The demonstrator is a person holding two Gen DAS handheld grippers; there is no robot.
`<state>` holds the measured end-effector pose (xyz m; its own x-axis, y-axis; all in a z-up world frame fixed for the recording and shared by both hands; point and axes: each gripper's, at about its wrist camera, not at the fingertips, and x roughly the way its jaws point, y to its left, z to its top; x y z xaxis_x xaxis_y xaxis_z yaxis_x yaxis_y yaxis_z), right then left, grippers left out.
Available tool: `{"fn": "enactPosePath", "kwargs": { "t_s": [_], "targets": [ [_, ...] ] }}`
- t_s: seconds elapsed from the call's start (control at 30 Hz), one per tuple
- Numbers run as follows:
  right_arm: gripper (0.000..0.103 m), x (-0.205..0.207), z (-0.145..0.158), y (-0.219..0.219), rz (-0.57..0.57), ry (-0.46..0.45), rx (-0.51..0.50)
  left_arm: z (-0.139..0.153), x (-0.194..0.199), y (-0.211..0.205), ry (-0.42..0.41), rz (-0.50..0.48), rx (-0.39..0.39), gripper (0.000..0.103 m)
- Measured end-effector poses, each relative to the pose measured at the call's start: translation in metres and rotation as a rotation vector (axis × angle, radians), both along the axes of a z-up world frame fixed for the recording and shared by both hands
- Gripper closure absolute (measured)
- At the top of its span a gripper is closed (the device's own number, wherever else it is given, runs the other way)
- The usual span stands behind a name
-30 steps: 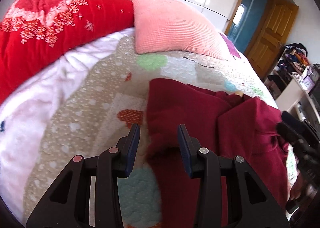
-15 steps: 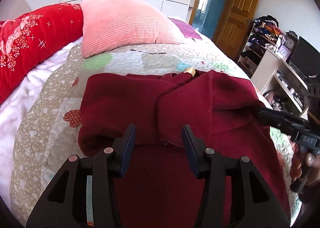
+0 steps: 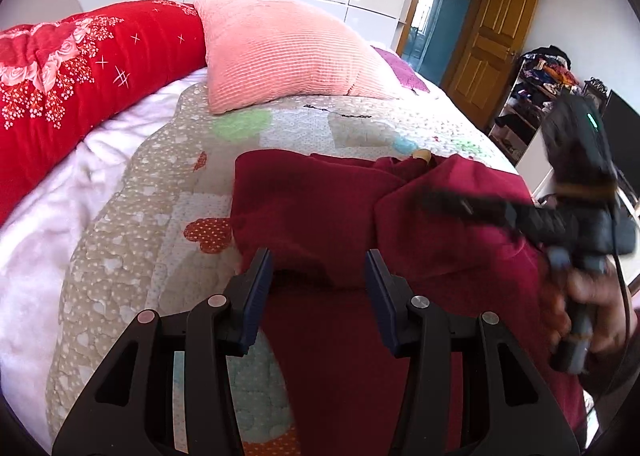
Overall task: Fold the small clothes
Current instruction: 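Lay the held sleeve across the shirt back with the right tool, open, then grasp the shirt side edge with the right tool and fold it inward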
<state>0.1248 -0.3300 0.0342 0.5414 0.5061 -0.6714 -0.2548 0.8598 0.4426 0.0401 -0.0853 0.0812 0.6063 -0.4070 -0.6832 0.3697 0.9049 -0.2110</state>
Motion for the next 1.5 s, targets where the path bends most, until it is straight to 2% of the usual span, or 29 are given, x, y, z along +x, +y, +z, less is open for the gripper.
{"fn": "enactPosePath", "kwargs": {
  "t_s": [0.07, 0.13, 0.23, 0.37, 0.43, 0.5, 0.6, 0.67, 0.8, 0.87, 0.97, 1.1, 1.17, 1.23, 1.33, 1.43, 1.5],
  "targets": [
    [0.063, 0.021, 0.007, 0.014, -0.007, -0.022, 0.008, 0.000, 0.003, 0.002, 0.010, -0.012, -0.028, 0.056],
    [0.063, 0.043, 0.011, 0.022, -0.020, -0.023, 0.058, 0.000, 0.007, 0.003, 0.023, -0.021, -0.060, 0.056],
    [0.063, 0.064, 0.011, 0.030, -0.012, 0.009, 0.111, 0.001, 0.015, 0.003, 0.032, -0.017, -0.094, 0.049],
    [0.062, 0.056, 0.021, 0.025, -0.002, -0.036, 0.129, 0.003, 0.027, -0.001, 0.033, -0.014, -0.133, 0.047],
    [0.053, 0.046, 0.027, 0.013, -0.024, -0.084, 0.112, 0.003, 0.032, -0.004, 0.050, -0.007, -0.150, 0.047],
    [0.052, 0.050, 0.026, 0.010, -0.045, -0.121, 0.124, 0.004, 0.034, -0.007, 0.070, 0.001, -0.153, 0.047],
    [0.052, 0.086, 0.000, 0.025, -0.058, 0.013, 0.193, 0.012, 0.029, -0.004, 0.045, -0.006, -0.126, 0.047],
    [0.052, 0.092, -0.005, 0.036, -0.073, 0.039, 0.158, 0.017, 0.023, -0.001, 0.012, -0.025, -0.087, 0.047],
    [0.052, 0.048, 0.024, 0.030, -0.037, -0.054, 0.081, 0.014, 0.018, -0.001, -0.024, -0.063, -0.035, 0.046],
    [0.052, 0.025, 0.028, 0.018, -0.059, -0.054, 0.026, 0.008, 0.016, -0.003, -0.024, -0.073, -0.030, 0.046],
    [0.052, -0.001, 0.011, -0.005, -0.088, 0.047, -0.018, 0.001, 0.013, -0.002, -0.011, -0.069, -0.032, 0.046],
    [0.052, -0.012, -0.020, -0.024, -0.120, 0.149, 0.057, -0.003, 0.009, 0.001, -0.005, -0.068, -0.040, 0.046],
    [0.054, -0.014, -0.032, -0.026, -0.121, 0.166, 0.076, -0.003, 0.008, 0.003, -0.006, -0.061, -0.033, 0.046],
    [0.071, -0.013, -0.033, -0.024, -0.113, 0.157, 0.069, -0.001, 0.010, 0.007, -0.006, -0.055, -0.043, 0.046],
    [0.084, -0.005, -0.019, -0.016, -0.060, 0.113, 0.094, 0.000, 0.013, 0.010, -0.011, -0.043, -0.052, 0.046],
    [0.088, 0.001, -0.004, -0.007, -0.033, 0.064, 0.077, 0.000, 0.015, 0.013, -0.007, -0.036, -0.067, 0.046],
    [0.088, -0.003, 0.003, -0.006, -0.038, 0.055, 0.024, 0.000, 0.014, 0.014, -0.010, -0.042, -0.069, 0.046]
  ]
}}
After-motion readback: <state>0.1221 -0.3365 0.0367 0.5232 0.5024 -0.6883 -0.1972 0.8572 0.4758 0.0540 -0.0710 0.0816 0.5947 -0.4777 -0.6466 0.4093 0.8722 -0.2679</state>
